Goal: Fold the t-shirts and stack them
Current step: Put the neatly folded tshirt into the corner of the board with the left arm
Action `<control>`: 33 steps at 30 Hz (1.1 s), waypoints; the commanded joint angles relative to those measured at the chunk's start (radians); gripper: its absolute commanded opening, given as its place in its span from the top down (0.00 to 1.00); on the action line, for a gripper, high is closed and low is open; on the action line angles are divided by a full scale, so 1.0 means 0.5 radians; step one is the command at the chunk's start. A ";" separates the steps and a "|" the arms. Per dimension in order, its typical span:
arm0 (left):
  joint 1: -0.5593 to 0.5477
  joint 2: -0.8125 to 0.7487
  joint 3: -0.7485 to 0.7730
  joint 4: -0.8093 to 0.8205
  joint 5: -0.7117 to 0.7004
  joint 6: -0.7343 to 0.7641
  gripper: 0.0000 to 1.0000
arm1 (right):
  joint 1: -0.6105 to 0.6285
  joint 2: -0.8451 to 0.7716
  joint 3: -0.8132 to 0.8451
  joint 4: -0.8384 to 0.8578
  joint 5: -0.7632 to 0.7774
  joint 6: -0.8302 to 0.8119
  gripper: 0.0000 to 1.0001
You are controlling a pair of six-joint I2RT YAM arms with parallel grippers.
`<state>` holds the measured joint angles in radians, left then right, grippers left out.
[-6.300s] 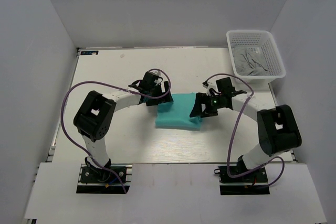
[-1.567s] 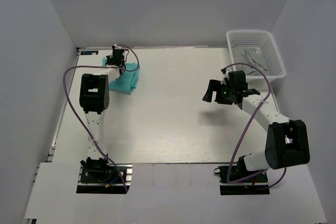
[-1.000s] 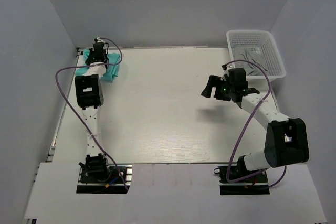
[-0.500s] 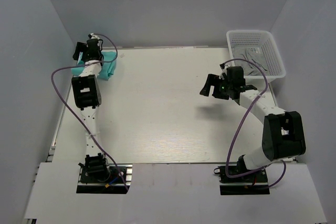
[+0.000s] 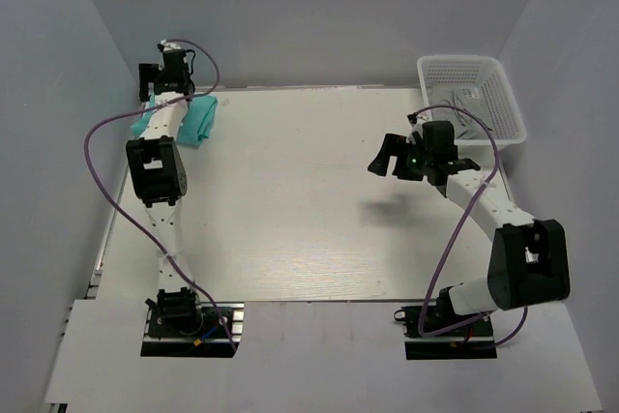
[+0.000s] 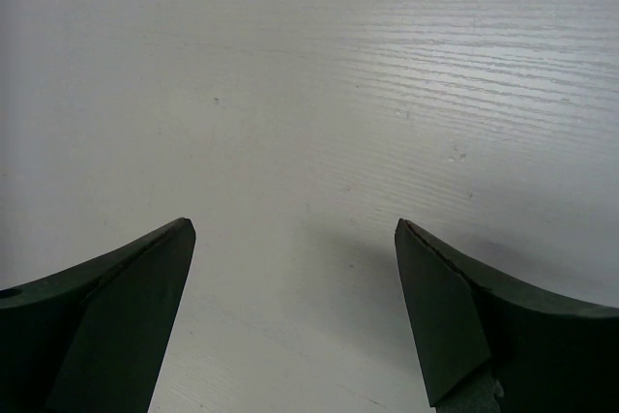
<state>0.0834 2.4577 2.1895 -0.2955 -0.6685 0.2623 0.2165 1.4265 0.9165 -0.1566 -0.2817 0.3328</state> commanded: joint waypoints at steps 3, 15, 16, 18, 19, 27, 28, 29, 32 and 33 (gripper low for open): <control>-0.023 -0.623 -0.068 -0.635 0.119 -0.797 0.00 | 0.000 -0.230 -0.112 0.028 -0.075 -0.037 0.10; -0.354 -2.527 -2.420 -0.051 1.334 -1.592 0.00 | -0.003 -0.690 -0.553 0.016 -0.004 0.049 0.10; -0.415 -2.629 -2.604 0.004 1.358 -1.592 0.00 | -0.003 -0.711 -0.584 0.040 0.002 0.058 0.10; -0.458 -2.798 -2.688 -0.035 1.377 -1.592 0.00 | -0.004 -0.773 -0.709 0.101 -0.013 0.086 0.10; -0.504 -2.832 -2.755 -0.035 1.395 -1.592 0.00 | 0.000 -0.800 -0.734 0.147 -0.022 0.132 0.10; -0.648 -2.989 -3.112 0.324 1.770 -1.645 0.00 | -0.003 -0.960 -0.845 0.145 -0.019 0.160 0.10; -0.648 -2.989 -3.112 0.324 1.748 -1.644 0.00 | 0.000 -0.975 -0.842 0.120 -0.016 0.160 0.10; -0.648 -2.989 -3.112 0.345 1.748 -1.620 0.00 | 0.000 -0.978 -0.851 0.126 -0.022 0.163 0.10; -0.670 -3.010 -3.130 0.394 1.709 -1.601 0.00 | 0.000 -1.024 -0.888 0.150 -0.007 0.181 0.10; -0.688 -3.028 -3.130 0.395 1.708 -1.583 0.00 | -0.006 -1.046 -0.894 0.172 -0.010 0.178 0.10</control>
<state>-0.2470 0.9794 0.6281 -0.1623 0.1757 -0.5472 0.2161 0.9386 0.4831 -0.1200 -0.2897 0.4145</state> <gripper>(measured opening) 0.998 0.899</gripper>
